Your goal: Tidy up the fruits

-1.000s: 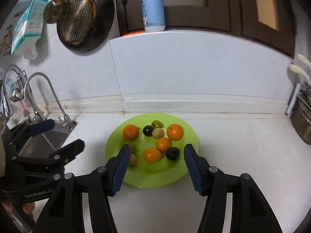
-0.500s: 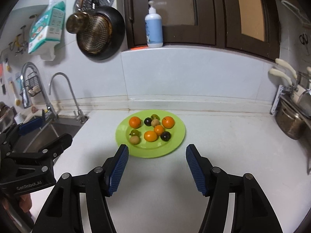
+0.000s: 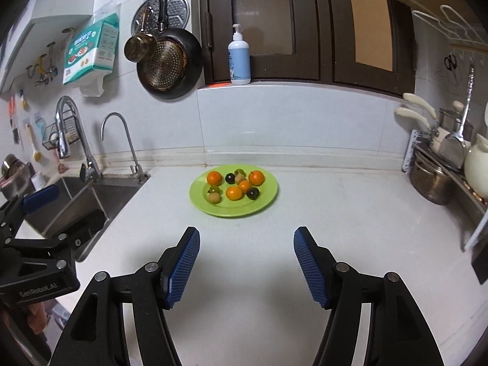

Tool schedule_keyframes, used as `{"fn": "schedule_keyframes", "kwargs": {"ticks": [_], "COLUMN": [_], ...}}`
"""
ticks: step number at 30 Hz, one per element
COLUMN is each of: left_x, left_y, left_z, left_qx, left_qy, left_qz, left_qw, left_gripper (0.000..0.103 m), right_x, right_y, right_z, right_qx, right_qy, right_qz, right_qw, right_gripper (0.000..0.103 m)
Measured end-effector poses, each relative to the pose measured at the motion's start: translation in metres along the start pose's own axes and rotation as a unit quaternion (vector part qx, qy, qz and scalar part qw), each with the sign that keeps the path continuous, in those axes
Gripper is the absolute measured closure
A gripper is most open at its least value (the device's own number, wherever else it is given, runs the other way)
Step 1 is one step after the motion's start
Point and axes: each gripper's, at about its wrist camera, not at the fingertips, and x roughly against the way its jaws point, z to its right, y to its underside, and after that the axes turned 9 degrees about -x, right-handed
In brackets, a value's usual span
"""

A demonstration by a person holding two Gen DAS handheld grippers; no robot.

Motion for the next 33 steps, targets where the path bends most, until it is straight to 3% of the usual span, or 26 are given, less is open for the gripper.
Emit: {"fn": "schedule_keyframes", "kwargs": {"ticks": [16, 33], "left_x": [0.036, 0.05], "left_y": [0.015, 0.018], "left_z": [0.016, 0.018], "left_qx": [-0.008, -0.001], "left_qy": [0.003, -0.009], "left_qz": [0.007, 0.01], "left_qw": [0.9999, 0.9999], "left_gripper": [0.0, 0.0], "right_x": [0.042, 0.05], "right_y": [0.02, 0.024], "right_z": [0.008, 0.01], "right_qx": [0.004, 0.006], "right_qy": [0.002, -0.005], "right_qz": [0.013, 0.013], "right_qw": [1.0, 1.0], "right_gripper": [0.035, 0.035]}}
